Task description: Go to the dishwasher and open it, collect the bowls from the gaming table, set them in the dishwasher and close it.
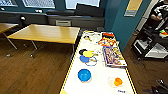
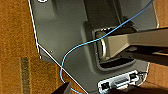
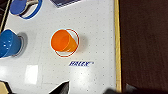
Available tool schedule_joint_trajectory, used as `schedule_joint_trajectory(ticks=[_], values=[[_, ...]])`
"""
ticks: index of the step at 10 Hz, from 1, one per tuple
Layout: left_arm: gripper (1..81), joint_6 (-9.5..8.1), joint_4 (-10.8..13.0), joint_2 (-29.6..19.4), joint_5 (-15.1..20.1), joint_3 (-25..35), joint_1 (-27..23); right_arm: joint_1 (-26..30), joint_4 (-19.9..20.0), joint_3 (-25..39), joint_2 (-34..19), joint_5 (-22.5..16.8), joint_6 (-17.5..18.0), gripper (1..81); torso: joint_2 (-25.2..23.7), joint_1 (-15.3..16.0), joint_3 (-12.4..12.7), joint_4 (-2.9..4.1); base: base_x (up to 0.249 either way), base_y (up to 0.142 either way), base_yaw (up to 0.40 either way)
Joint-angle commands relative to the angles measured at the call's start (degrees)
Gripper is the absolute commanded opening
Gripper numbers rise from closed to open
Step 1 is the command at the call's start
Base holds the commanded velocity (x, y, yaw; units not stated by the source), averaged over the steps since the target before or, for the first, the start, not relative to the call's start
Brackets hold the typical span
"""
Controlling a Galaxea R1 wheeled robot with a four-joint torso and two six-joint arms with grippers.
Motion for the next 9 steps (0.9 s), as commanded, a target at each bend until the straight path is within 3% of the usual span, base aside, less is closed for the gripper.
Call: schedule_joint_trajectory(ticks=[1,9], values=[[81.1,-0.50,-0.3,-0.2,3.3,-0.2,-0.3,6.7,0.7,-3.3,1.7,-4.5,2.1,81.1,0.0,0.0,0.0,0.00,0.000,0.000,0.000],[81.1,-0.76,-0.3,-0.4,3.5,-0.4,-0.4,11.5,1.2,-12.9,12.0,-4.5,4.1,81.1,0.0,0.0,0.0,0.00,0.000,0.000,0.000]])
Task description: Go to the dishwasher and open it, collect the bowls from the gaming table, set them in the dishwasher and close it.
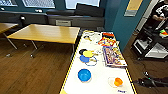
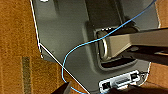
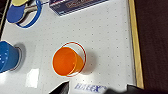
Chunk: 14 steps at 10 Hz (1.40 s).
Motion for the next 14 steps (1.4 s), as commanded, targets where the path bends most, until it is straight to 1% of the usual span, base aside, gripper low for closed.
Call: schedule_joint_trajectory(ticks=[1,4,7,14], values=[[81.1,-0.81,-0.3,-0.2,3.5,-0.1,-0.4,6.7,1.0,-3.2,1.7,-1.9,1.6,81.1,0.0,0.0,0.0,0.00,0.000,0.000,0.000],[81.1,-0.90,-0.3,-0.6,3.5,-0.1,-0.3,6.1,1.3,-6.0,5.4,-1.9,2.2,81.1,0.0,0.0,0.0,0.00,0.000,0.000,0.000],[81.1,-0.90,-0.3,-0.6,3.5,-0.1,-0.4,6.0,1.1,-8.4,7.9,-2.0,2.3,81.1,0.0,0.0,0.0,0.00,0.000,0.000,0.000],[81.1,-0.90,-0.3,-0.6,3.6,-0.1,-0.4,3.1,1.3,-13.0,12.7,-1.9,2.4,81.1,0.0,0.0,0.0,0.00,0.000,0.000,0.000]])
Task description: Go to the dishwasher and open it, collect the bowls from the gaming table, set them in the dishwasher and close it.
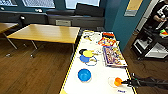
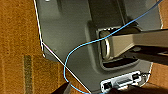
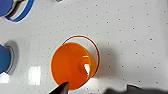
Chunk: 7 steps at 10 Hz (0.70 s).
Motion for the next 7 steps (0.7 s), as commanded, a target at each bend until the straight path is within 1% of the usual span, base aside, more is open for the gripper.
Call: schedule_joint_trajectory(ticks=[1,3,5,7], values=[[81.1,-0.11,-0.3,-0.1,3.6,-0.1,-0.3,6.1,1.2,-1.1,-0.2,-1.9,0.3,81.1,0.0,0.0,0.0,0.00,0.000,0.000,0.000],[81.1,-0.20,-0.4,-0.3,3.6,-0.1,-0.3,6.2,1.3,-3.2,1.8,-1.9,0.2,81.1,0.0,0.0,0.0,0.00,0.000,0.000,0.000],[81.1,-0.20,-1.1,-0.4,3.7,-0.1,-0.3,6.5,1.4,-5.6,3.7,-1.9,0.3,81.1,0.0,0.0,0.0,0.00,0.000,0.000,0.000],[81.1,-0.20,-1.2,-0.4,3.7,-0.1,-0.3,6.5,1.4,-6.5,4.0,-2.0,0.3,81.1,0.0,0.0,0.0,0.00,0.000,0.000,0.000]])
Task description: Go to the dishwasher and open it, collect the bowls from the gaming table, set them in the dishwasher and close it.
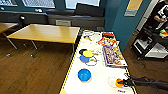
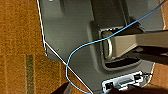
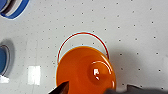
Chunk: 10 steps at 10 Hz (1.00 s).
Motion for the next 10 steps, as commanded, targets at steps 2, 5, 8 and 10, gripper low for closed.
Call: schedule_joint_trajectory(ticks=[2,5,8,10], values=[[81.1,-0.16,-0.5,0.0,3.6,-0.1,-0.3,6.9,1.3,-2.6,-0.9,-1.7,0.3,81.1,0.0,0.0,0.0,0.00,0.000,0.000,0.000],[81.1,-0.16,-1.0,-0.4,3.7,-0.1,-0.3,5.0,1.4,-7.8,2.7,-1.1,0.3,81.1,0.0,0.0,0.0,0.00,0.000,0.000,0.000],[81.1,-0.16,-1.1,-0.4,3.7,-0.1,-0.3,4.0,1.4,-7.9,3.3,-0.4,0.3,1.0,0.0,0.0,0.0,0.00,0.000,0.000,0.000],[81.1,-0.16,-1.1,-0.3,3.7,-0.1,-0.3,4.7,2.4,-6.3,1.7,-0.1,0.4,1.0,0.0,0.0,0.0,0.00,0.000,0.000,0.000]])
